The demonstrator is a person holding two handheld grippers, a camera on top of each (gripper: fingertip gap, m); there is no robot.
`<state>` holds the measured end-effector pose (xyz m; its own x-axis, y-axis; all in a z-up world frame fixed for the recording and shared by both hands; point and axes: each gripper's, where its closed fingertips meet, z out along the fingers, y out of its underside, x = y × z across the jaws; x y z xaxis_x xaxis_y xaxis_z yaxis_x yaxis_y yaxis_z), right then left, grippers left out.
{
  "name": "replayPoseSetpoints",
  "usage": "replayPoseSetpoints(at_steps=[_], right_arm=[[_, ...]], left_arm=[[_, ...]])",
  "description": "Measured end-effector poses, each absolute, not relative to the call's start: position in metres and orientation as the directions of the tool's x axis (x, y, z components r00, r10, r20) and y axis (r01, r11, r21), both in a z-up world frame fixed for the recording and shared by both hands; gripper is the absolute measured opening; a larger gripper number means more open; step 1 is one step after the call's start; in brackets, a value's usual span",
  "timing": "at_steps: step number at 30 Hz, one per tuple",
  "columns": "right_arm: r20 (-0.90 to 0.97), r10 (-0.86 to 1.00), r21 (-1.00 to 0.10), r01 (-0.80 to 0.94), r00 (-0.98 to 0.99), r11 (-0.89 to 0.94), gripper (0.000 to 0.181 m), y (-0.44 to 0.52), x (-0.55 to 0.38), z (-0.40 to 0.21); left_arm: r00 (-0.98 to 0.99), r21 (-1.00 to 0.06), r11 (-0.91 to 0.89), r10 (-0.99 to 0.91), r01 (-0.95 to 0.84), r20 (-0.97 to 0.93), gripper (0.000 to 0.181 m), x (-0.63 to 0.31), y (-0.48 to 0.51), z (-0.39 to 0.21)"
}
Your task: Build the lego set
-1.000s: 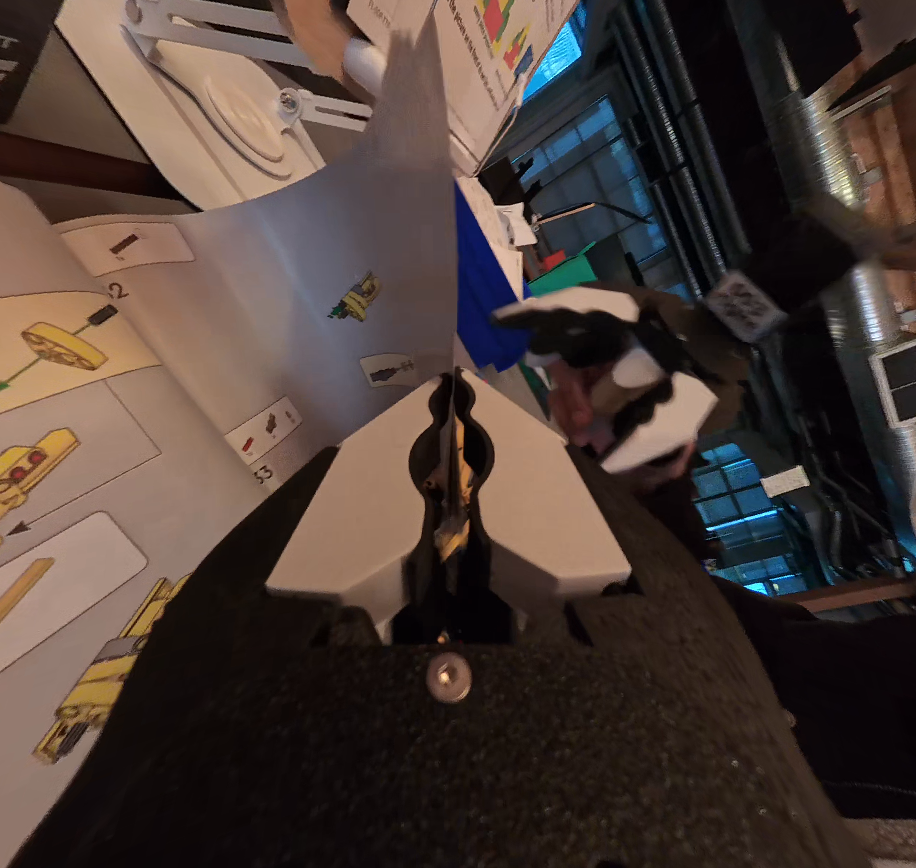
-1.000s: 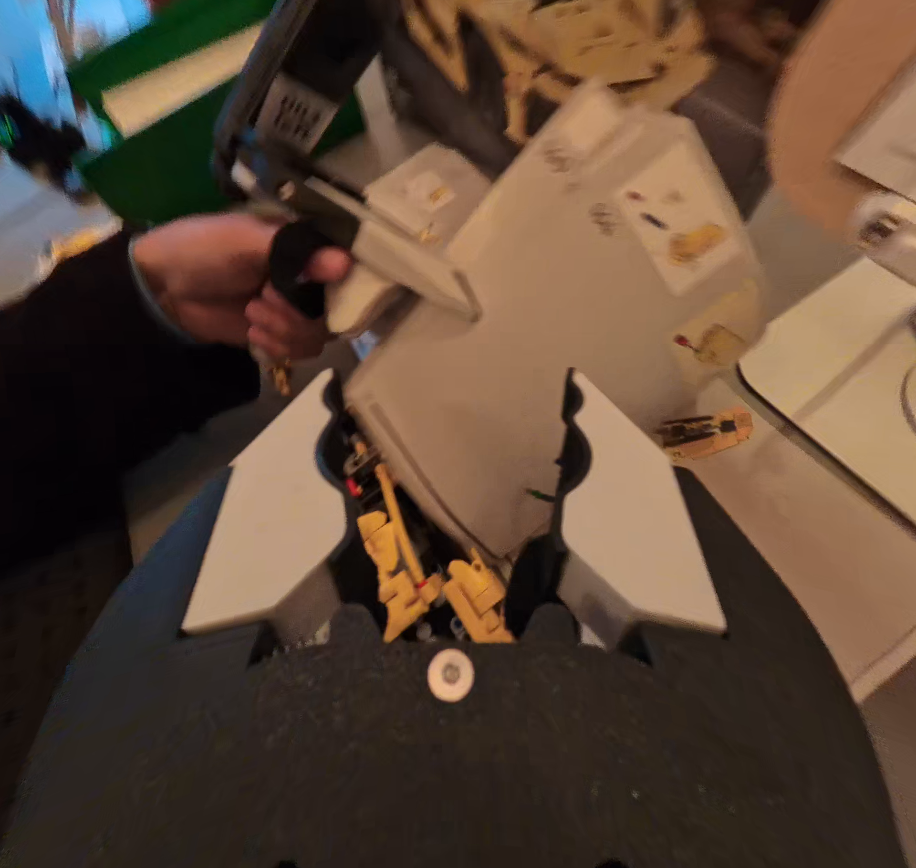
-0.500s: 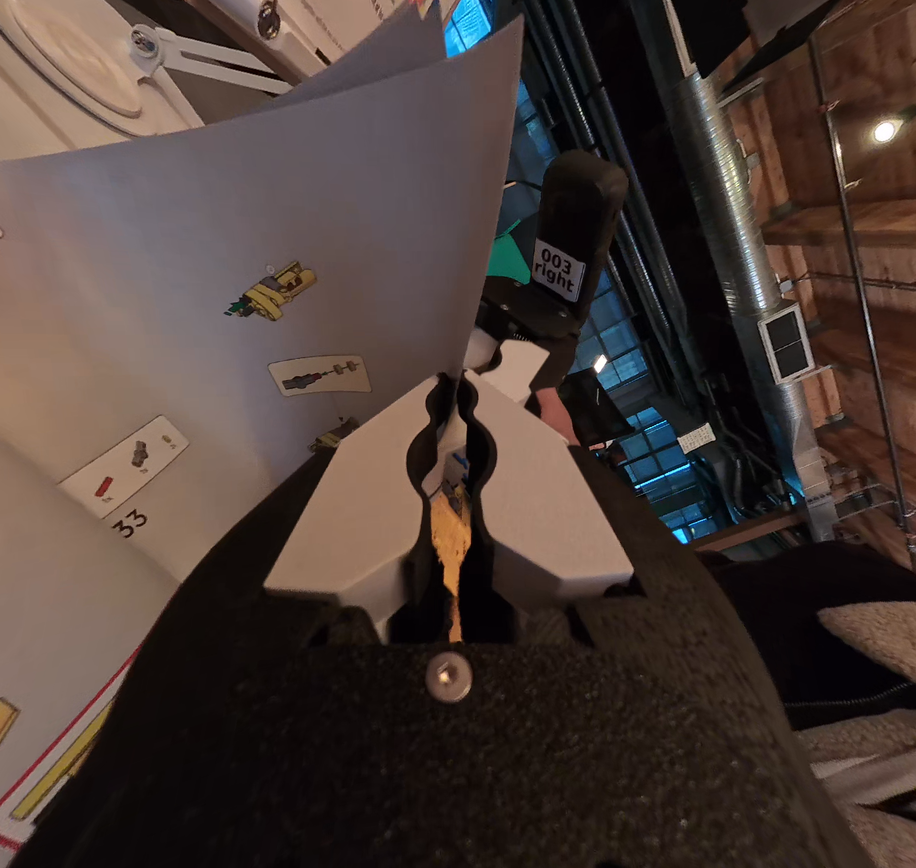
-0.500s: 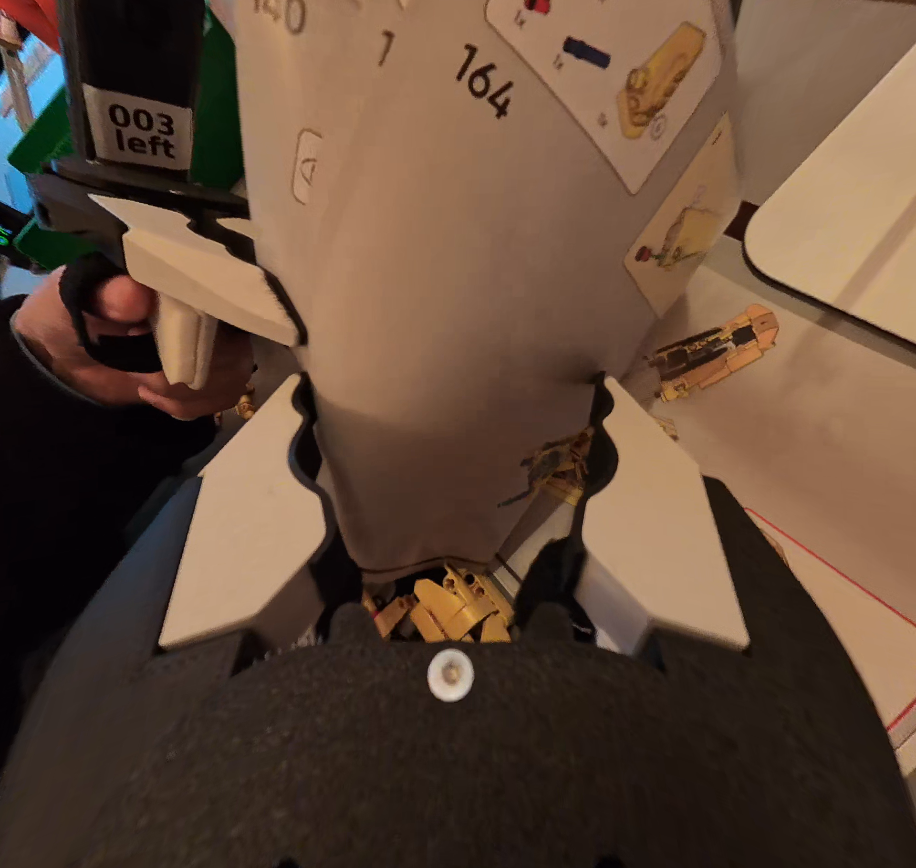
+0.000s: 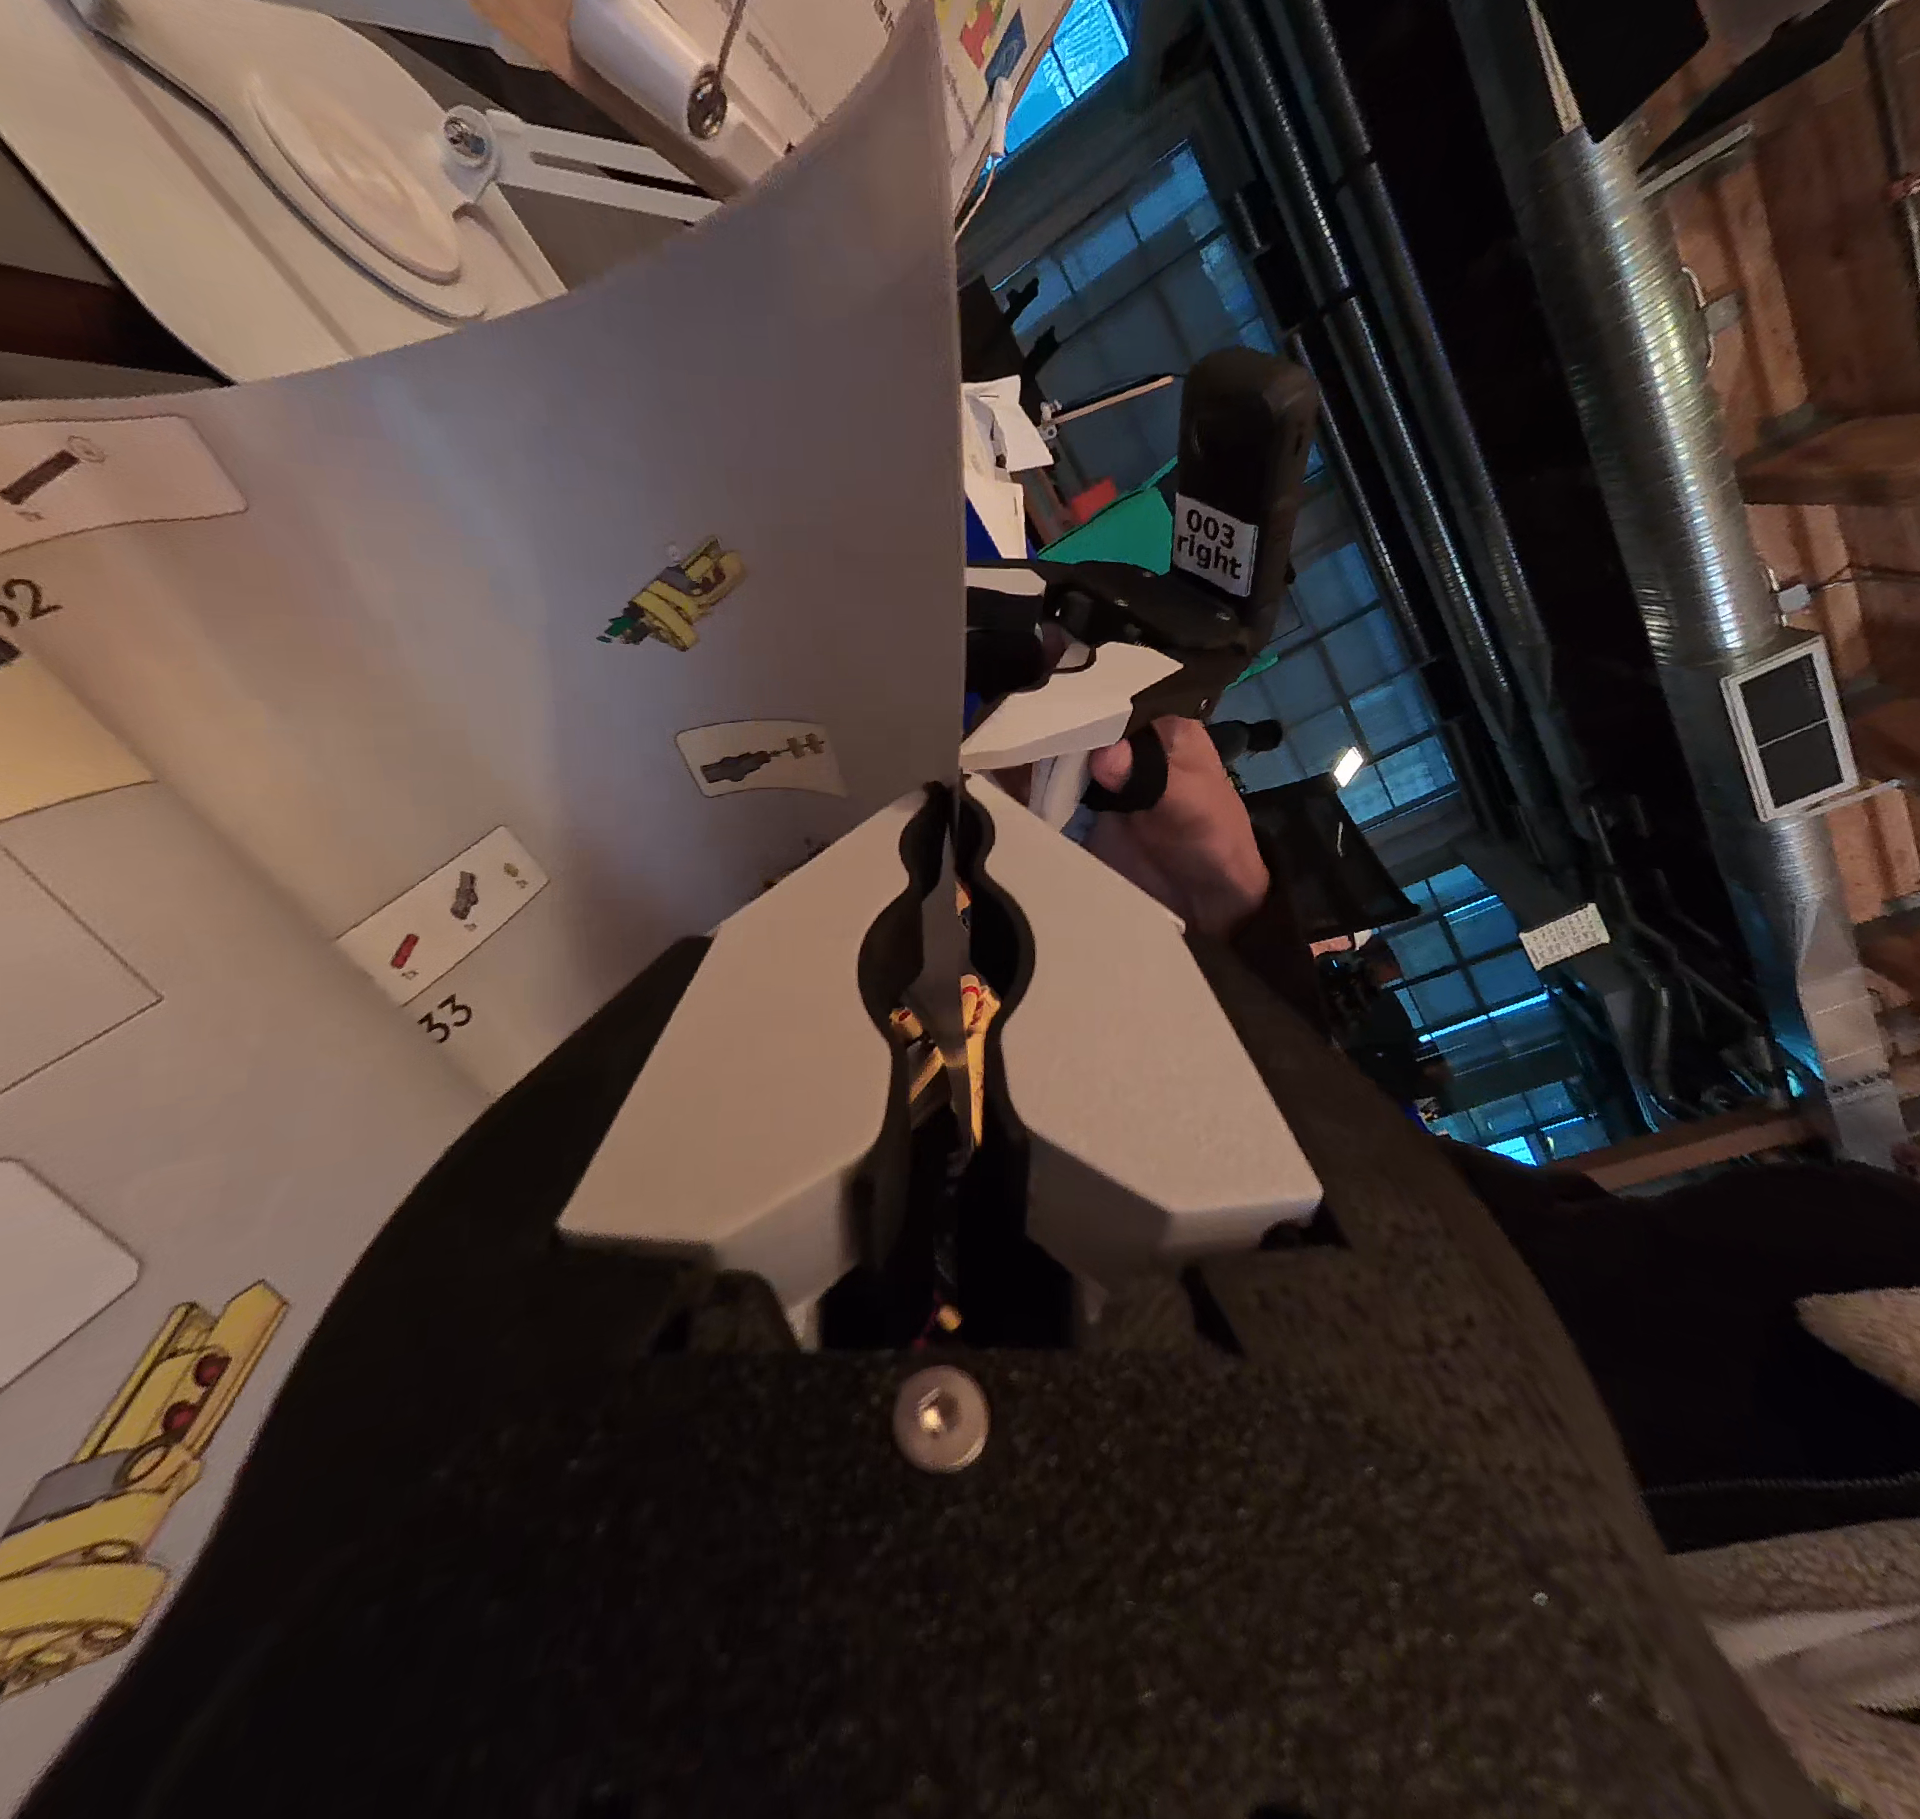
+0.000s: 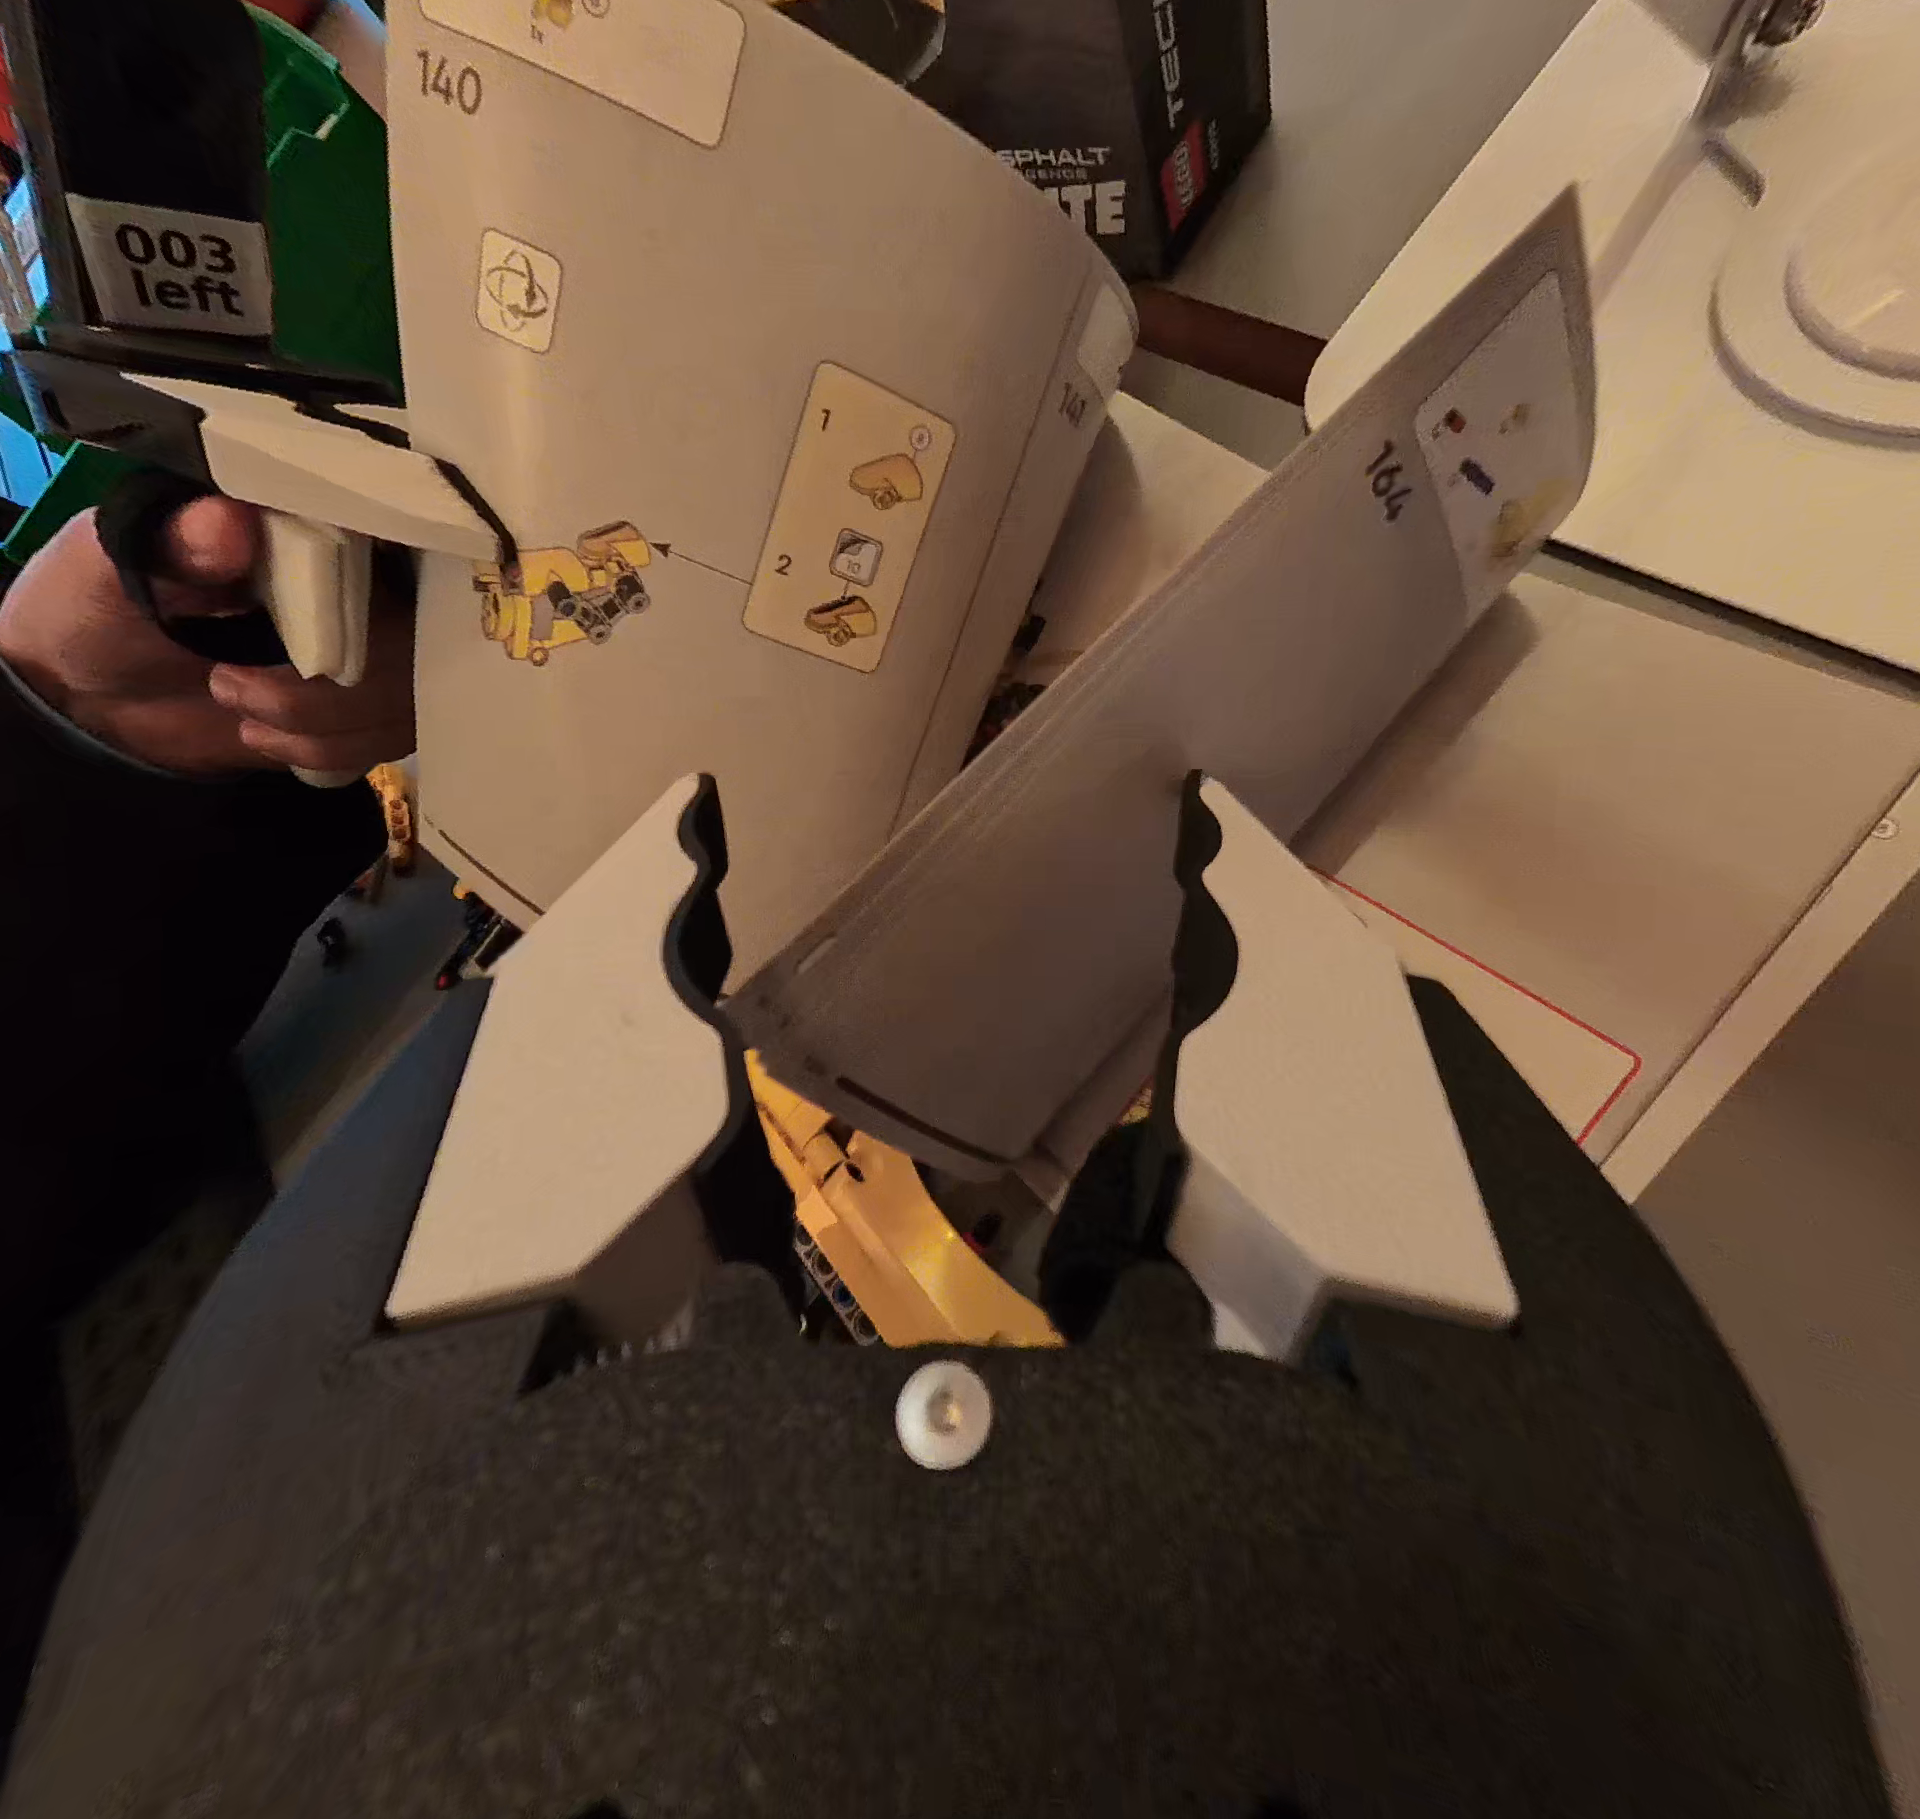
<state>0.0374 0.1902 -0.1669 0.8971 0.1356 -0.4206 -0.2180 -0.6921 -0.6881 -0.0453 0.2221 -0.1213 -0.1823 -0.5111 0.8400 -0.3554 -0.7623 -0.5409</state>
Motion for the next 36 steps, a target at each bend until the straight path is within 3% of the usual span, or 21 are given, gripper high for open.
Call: replayPoseSetpoints(at_steps=[2,5,9,15,36], right_arm=[[-0.385,0.123,-0.691,-0.197,0.915,-0.695,0.09,0.188,0.04,-0.164],[-0.177,0.149,-0.754,-0.037,0.973,-0.656,0.096,0.185,0.038,-0.141],[-0.317,0.332,-0.813,-0.075,0.888,-0.577,0.099,0.196,-0.025,-0.123],[-0.397,0.309,-0.779,-0.14,0.864,-0.611,0.069,0.207,-0.022,-0.142],[-0.557,0.278,-0.751,-0.333,0.782,-0.57,0.048,0.192,0.021,-0.127]], left_arm=[[-0.178,-0.545,-0.76,-0.517,-0.355,0.837,0.0,-0.042,0.22,-0.123],[-0.211,-0.549,-0.761,-0.507,-0.344,0.836,0.0,-0.036,0.214,-0.118],[-0.288,-0.529,-0.78,-0.45,-0.334,0.846,0.0,-0.03,0.203,-0.107],[-0.338,-0.507,-0.795,-0.401,-0.334,0.851,0.001,-0.031,0.198,-0.099],[-0.323,-0.588,-0.751,-0.5,-0.3,0.804,0.0,-0.033,0.203,-0.099]])
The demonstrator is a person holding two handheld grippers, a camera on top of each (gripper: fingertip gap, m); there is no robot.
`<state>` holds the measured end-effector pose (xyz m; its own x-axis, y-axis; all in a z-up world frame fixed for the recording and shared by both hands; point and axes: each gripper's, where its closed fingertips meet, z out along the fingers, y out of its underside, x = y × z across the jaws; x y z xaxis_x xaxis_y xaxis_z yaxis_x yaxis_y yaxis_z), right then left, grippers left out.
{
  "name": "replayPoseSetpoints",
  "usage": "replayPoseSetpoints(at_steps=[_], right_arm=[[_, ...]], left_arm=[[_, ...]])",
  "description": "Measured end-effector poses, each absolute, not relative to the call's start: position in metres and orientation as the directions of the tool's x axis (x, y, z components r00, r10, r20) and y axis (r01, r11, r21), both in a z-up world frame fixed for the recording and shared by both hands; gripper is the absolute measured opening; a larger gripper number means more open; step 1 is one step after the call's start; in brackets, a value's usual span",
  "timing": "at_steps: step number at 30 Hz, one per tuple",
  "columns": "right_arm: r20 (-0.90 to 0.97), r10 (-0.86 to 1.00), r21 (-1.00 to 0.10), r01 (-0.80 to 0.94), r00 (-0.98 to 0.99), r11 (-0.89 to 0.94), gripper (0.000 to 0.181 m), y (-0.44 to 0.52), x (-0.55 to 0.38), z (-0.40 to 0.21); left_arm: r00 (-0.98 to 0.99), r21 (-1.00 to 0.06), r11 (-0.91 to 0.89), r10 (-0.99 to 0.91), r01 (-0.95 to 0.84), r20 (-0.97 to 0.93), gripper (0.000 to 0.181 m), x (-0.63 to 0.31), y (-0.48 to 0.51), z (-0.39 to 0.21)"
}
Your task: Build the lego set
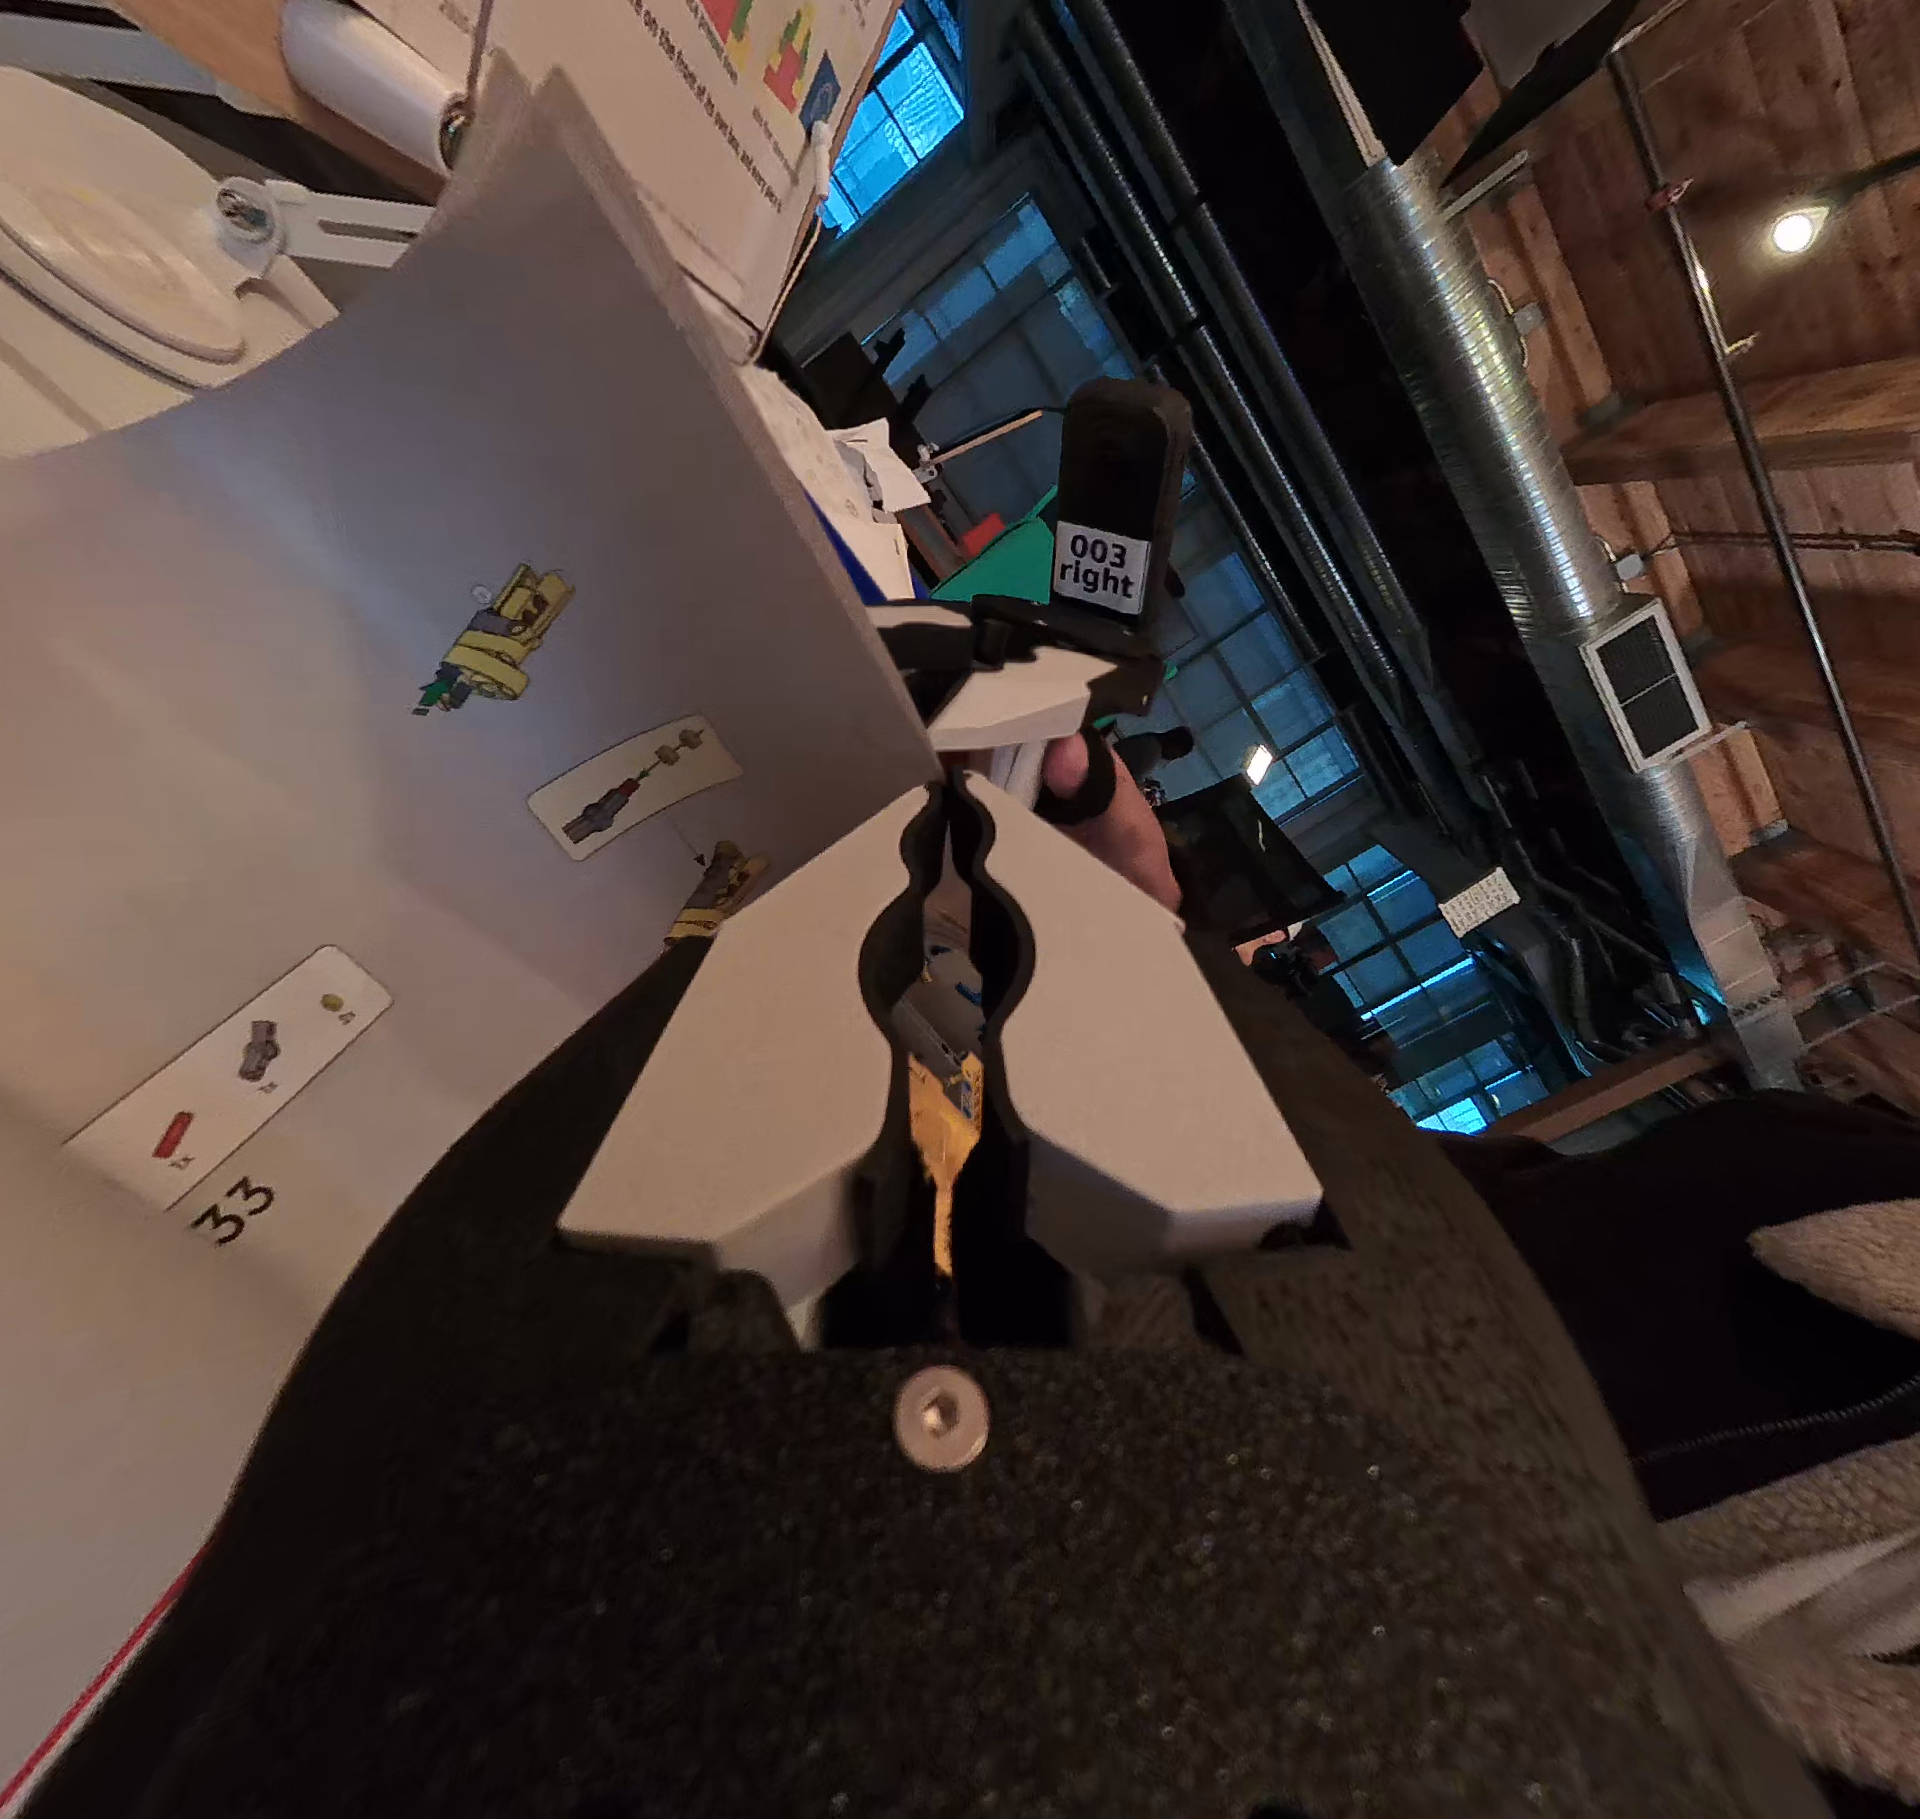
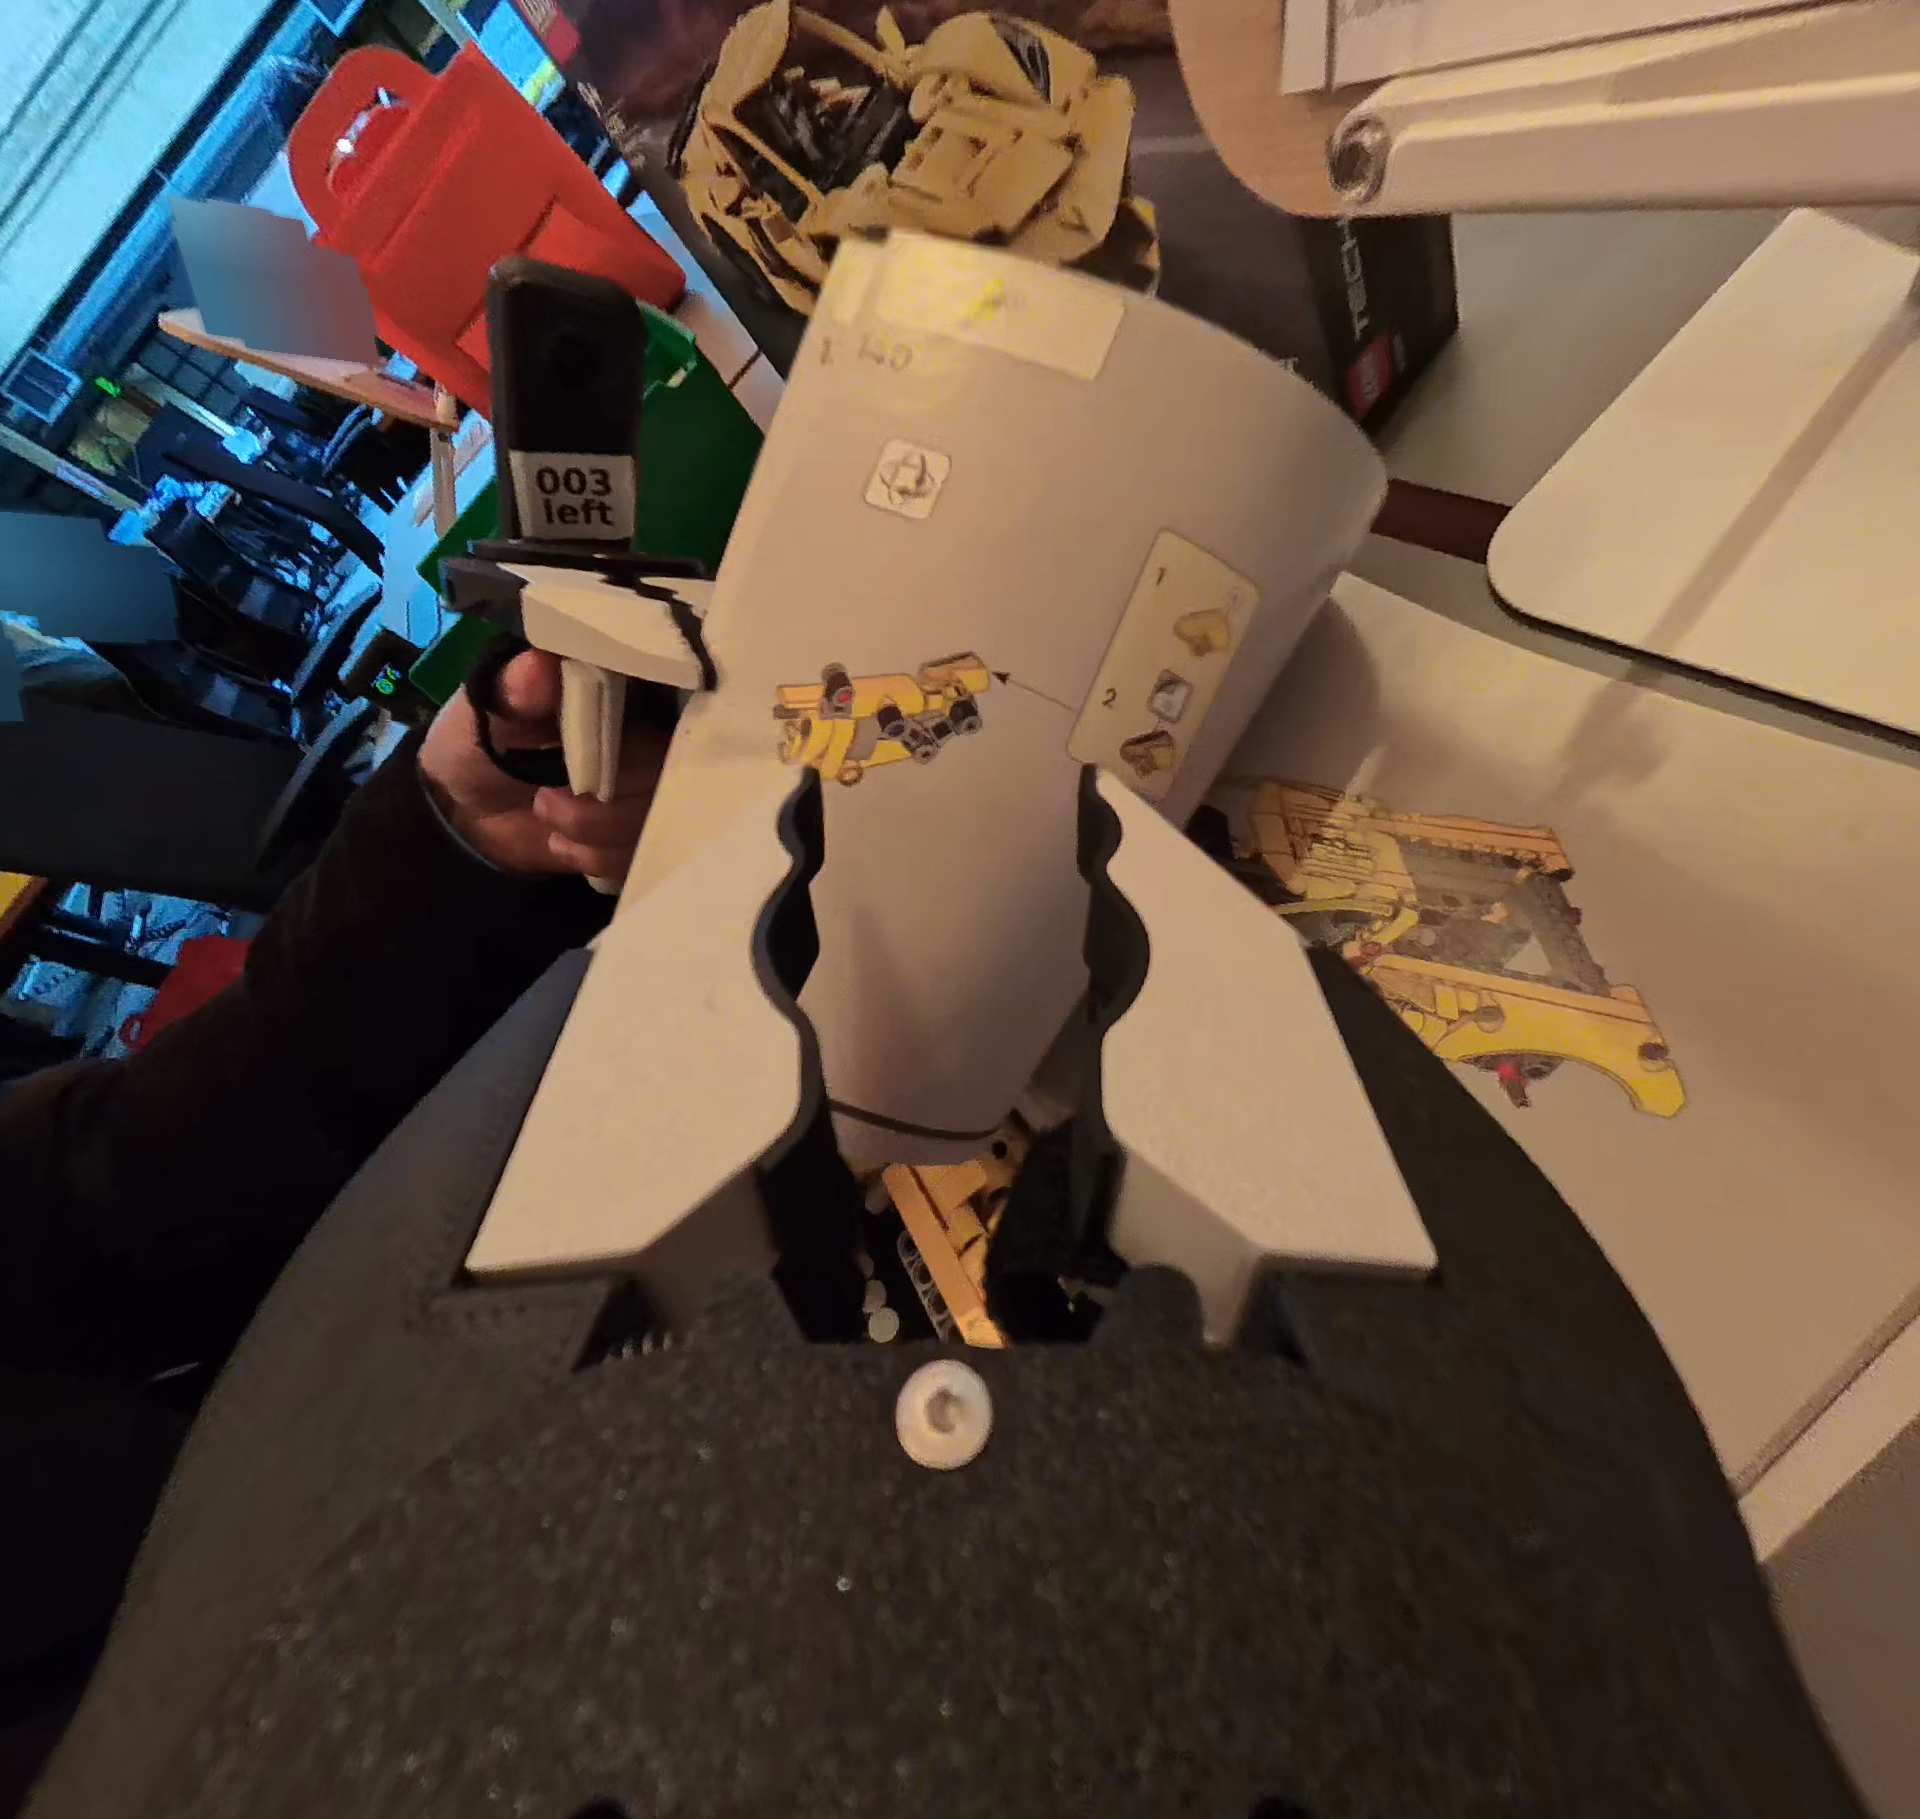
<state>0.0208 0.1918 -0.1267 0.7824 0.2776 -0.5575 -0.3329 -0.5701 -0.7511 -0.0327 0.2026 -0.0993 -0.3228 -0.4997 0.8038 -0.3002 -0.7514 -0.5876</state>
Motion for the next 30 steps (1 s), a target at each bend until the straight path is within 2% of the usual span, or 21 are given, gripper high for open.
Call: replayPoseSetpoints(at_steps=[3,6,7,16,22,24,25,27,29,30], right_arm=[[-0.544,0.377,-0.8,-0.328,0.75,-0.503,0.07,0.19,0.009,-0.104],[-0.548,0.415,-0.795,-0.298,0.726,-0.528,0.098,0.196,-0.017,-0.109],[-0.558,0.41,-0.782,-0.292,0.722,-0.551,0.097,0.198,-0.022,-0.116],[-0.612,0.391,-0.743,-0.33,0.687,-0.583,0.05,0.2,-0.013,-0.131],[-0.517,0.243,-0.747,-0.294,0.821,-0.596,0.046,0.196,0.03,-0.15],[-0.421,0.19,-0.774,-0.242,0.887,-0.584,0.053,0.192,0.049,-0.15],[-0.381,0.22,-0.802,-0.203,0.898,-0.561,0.056,0.191,0.047,-0.142],[-0.341,0.321,-0.853,-0.148,0.883,-0.5,0.083,0.195,0.025,-0.127],[-0.416,0.355,-0.834,-0.195,0.837,-0.516,0.117,0.201,0.003,-0.133],[-0.481,0.375,-0.804,-0.227,0.793,-0.55,0.12,0.201,-0.007,-0.14]], left_arm=[[-0.318,-0.572,-0.76,-0.485,-0.307,0.815,0.0,-0.032,0.203,-0.102],[-0.351,-0.563,-0.765,-0.458,-0.312,0.817,0.0,-0.031,0.198,-0.099],[-0.369,-0.561,-0.766,-0.447,-0.312,0.815,0.0,-0.032,0.196,-0.097],[-0.417,-0.557,-0.772,-0.418,-0.306,0.807,0.0,-0.035,0.192,-0.088],[-0.352,-0.555,-0.771,-0.45,-0.311,0.821,0.0,-0.038,0.204,-0.097],[-0.299,-0.57,-0.759,-0.491,-0.315,0.819,0.0,-0.041,0.211,-0.105],[-0.28,-0.571,-0.76,-0.501,-0.311,0.819,0.0,-0.041,0.215,-0.108],[-0.278,-0.566,-0.765,-0.496,-0.307,0.822,0.0,-0.04,0.215,-0.108],[-0.328,-0.551,-0.773,-0.456,-0.314,0.827,0.0,-0.036,0.206,-0.103],[-0.344,-0.544,-0.777,-0.44,-0.317,0.829,0.0,-0.034,0.201,-0.102]])
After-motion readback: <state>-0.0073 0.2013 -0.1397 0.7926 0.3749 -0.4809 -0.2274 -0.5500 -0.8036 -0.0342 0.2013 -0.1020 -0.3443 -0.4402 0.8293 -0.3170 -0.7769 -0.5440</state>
